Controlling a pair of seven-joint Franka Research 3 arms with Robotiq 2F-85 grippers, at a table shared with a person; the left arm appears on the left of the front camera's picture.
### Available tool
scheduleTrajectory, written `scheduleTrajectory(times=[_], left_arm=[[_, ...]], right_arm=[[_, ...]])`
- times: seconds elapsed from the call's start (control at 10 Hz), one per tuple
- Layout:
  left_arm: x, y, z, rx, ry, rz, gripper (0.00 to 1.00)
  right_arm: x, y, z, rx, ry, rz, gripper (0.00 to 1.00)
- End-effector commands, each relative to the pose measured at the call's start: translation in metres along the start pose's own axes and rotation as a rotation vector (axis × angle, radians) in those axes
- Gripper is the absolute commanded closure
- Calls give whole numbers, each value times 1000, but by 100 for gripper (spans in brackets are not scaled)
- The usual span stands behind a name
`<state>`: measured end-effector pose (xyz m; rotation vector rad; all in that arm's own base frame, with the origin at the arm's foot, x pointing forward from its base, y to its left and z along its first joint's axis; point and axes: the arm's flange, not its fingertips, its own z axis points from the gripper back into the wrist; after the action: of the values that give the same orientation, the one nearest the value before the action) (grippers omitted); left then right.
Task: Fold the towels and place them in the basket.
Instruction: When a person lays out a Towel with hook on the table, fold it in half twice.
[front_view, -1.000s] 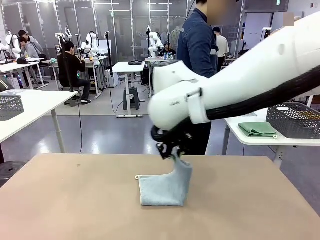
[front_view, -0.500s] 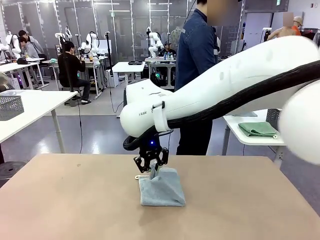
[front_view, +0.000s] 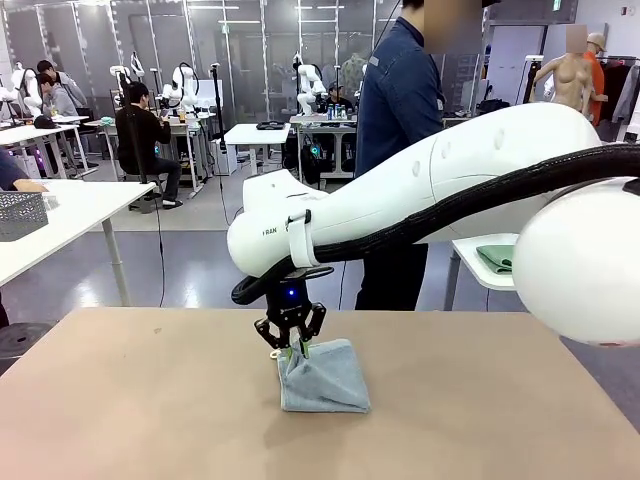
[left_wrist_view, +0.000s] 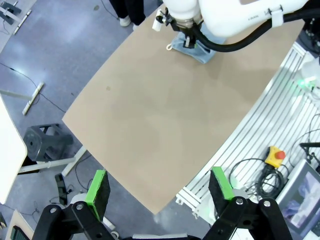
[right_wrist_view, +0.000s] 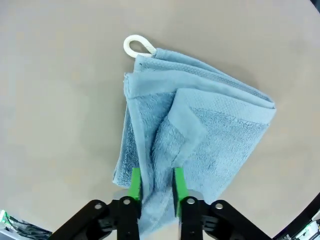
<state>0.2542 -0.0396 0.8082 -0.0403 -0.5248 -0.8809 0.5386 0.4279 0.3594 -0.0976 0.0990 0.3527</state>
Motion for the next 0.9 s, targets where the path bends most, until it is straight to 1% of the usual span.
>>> scheduleTrajectory(times=[0.0,0.1,0.2,0.3,0.4,0.5,0.6,0.7,0.8], left_arm=[[-1,-1,-1,13,6,0,0],[-1,-1,-1,13,6,0,0],[-1,-1,-1,13,6,0,0],[-1,-1,-1,13,6,0,0],[-1,-1,-1,13,6,0,0],[-1,-1,-1,13,6,0,0],[-1,-1,-1,13,6,0,0],[-1,-1,-1,13,6,0,0],[-1,-1,-1,13,6,0,0]], right_arm=[[-6,-2,4,15,-9,-44,28],[-8,-2,4,23,-14,-46,3],[-10,-5,4,30,-20,-49,34],[-12,-9,3,37,-19,-50,0],[-15,-13,1,45,-20,-49,4],[-17,-18,0,57,-29,-49,0],[-17,-26,-2,89,-29,-58,0],[-1,-9,5,34,-9,-30,0],[-1,-9,5,34,-9,-30,0]])
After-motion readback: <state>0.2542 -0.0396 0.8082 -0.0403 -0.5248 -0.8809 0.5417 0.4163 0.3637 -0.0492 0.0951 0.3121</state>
